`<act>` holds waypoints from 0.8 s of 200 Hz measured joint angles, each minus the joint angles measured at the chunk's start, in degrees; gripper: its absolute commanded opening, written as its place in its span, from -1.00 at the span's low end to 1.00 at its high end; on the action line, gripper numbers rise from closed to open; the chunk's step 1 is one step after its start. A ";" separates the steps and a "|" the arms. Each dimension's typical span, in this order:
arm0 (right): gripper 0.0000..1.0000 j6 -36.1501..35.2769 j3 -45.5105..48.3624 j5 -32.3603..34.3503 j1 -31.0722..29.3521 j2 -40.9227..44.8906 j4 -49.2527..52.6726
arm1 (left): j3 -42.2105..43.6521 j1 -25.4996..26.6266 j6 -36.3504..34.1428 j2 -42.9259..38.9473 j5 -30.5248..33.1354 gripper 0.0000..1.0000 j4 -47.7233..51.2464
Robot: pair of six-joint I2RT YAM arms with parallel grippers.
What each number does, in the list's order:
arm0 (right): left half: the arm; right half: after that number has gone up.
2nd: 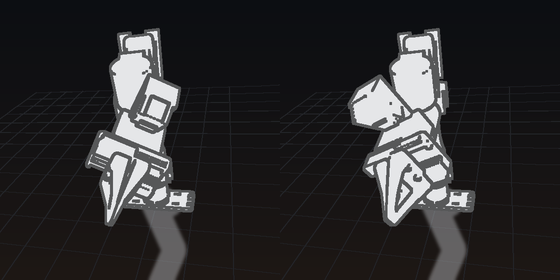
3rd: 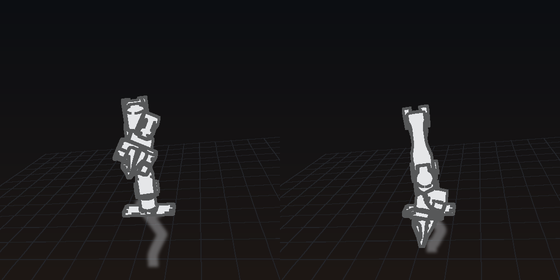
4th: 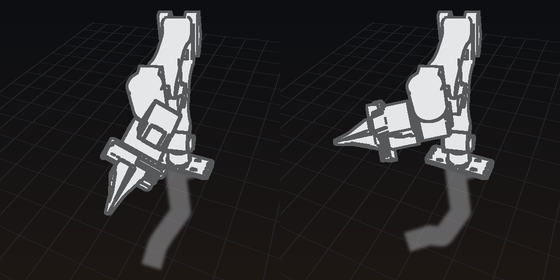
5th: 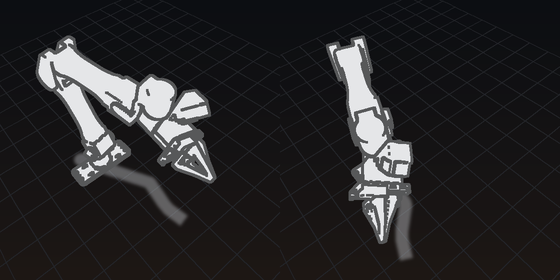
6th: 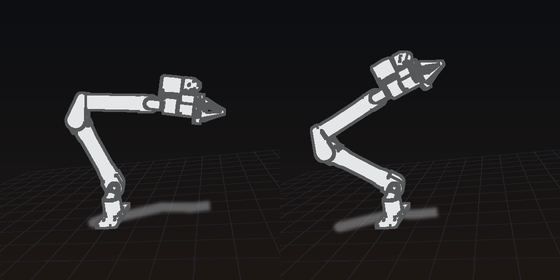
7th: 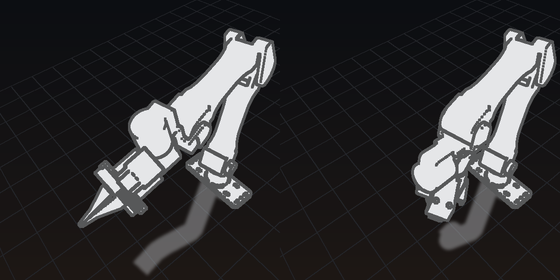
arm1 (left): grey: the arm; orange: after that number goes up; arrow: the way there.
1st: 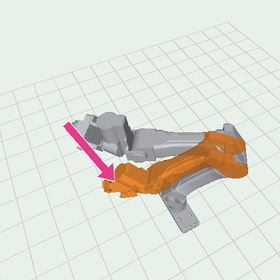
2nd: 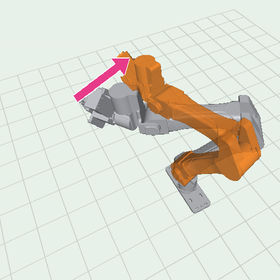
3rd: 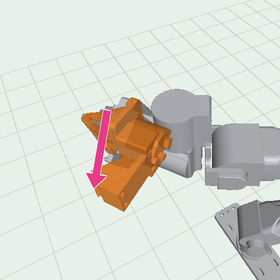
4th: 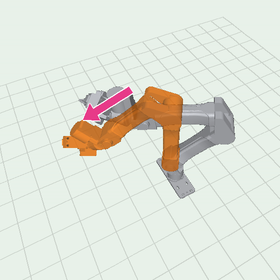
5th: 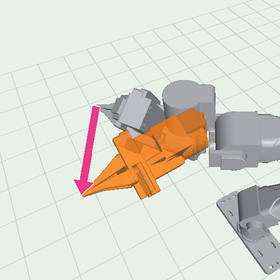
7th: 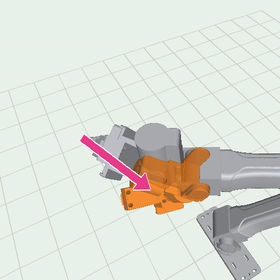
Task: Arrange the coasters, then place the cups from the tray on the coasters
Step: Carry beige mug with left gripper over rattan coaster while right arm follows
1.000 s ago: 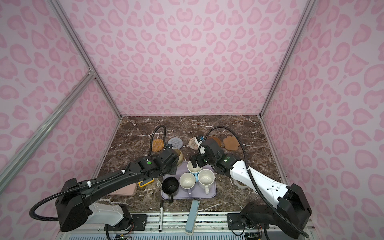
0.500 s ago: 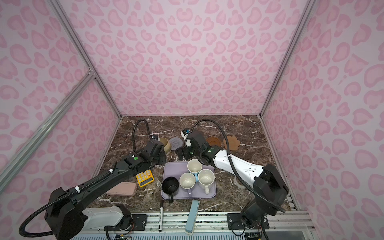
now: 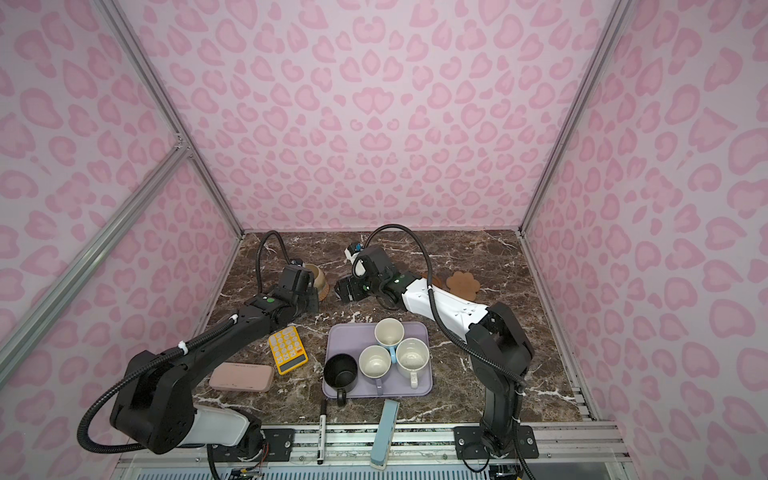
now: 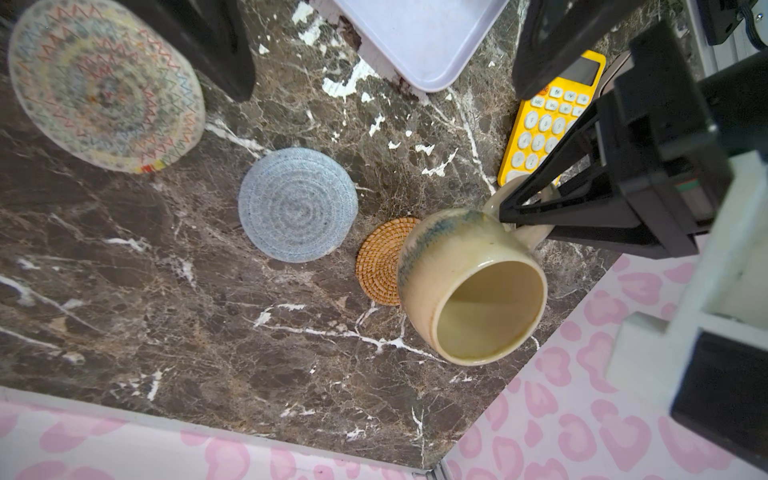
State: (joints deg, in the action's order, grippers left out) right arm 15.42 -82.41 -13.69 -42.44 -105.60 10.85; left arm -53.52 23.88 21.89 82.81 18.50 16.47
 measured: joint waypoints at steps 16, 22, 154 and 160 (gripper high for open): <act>0.96 0.04 -0.11 -0.46 0.55 -0.76 0.22 | 0.00 -0.55 -1.14 2.05 -0.20 -0.95 -1.31; 0.96 0.04 -0.11 -0.66 0.61 -0.90 0.33 | -0.02 -0.85 -1.55 2.69 -0.33 -0.95 -1.77; 0.95 0.00 -2.12 -2.84 1.29 -2.78 1.55 | -1.60 -5.05 -5.20 9.20 -4.00 -0.95 -9.46; 0.95 0.00 -2.12 -2.86 1.29 -2.80 1.77 | -1.53 -5.11 -5.20 9.20 -4.04 -0.95 -9.68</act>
State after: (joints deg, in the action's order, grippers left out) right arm 15.42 -84.53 -16.56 -41.15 -108.40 12.62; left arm -55.05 18.76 16.69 92.01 14.46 6.79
